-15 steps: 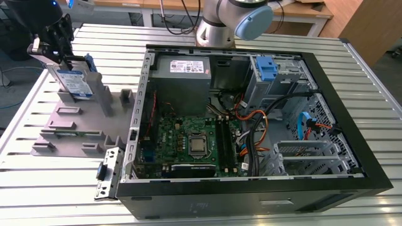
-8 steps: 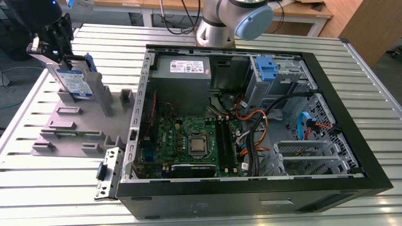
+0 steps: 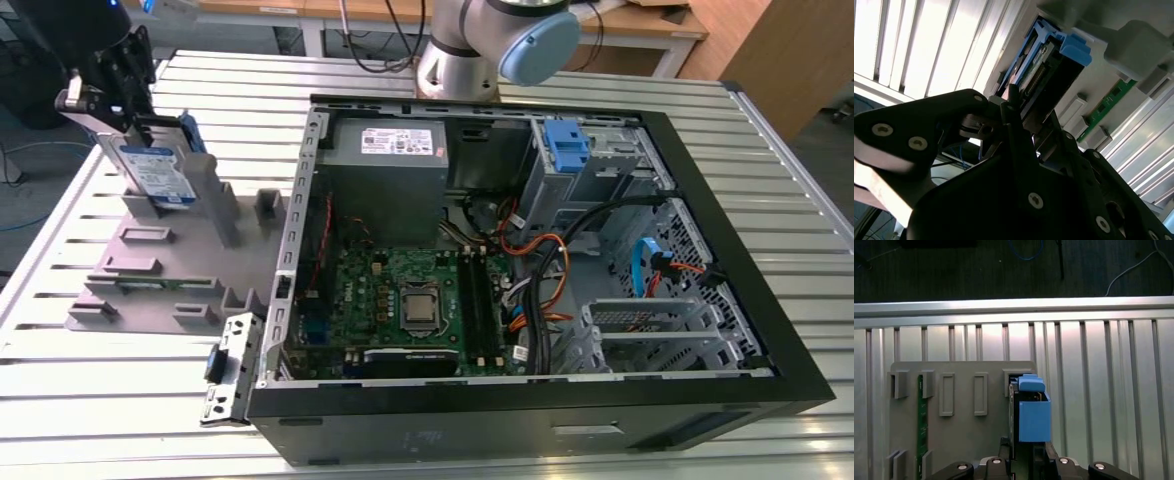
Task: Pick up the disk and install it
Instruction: 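Pick up the disk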
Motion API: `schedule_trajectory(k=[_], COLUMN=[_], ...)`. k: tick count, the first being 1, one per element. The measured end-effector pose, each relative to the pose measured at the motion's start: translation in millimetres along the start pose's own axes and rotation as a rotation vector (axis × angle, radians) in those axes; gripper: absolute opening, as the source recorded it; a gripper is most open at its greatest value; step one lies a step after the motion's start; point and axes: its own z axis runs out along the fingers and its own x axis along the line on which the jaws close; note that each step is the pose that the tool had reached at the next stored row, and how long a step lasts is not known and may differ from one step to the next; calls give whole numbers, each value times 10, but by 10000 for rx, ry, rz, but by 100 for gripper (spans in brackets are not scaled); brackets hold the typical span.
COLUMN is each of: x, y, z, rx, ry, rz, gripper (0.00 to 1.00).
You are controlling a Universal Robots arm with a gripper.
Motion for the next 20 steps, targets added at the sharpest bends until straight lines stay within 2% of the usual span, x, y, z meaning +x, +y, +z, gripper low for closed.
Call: schedule_trajectory(k=[4, 10, 12, 20], x=[-2, -3, -5, -5], y=[1, 1, 2, 2], z=[-30, -35, -61, -67], rx=[4, 5, 4, 3], ry=[-3, -3, -3, -2], rz=[0, 0, 0, 0], gripper=[35, 35, 35, 35])
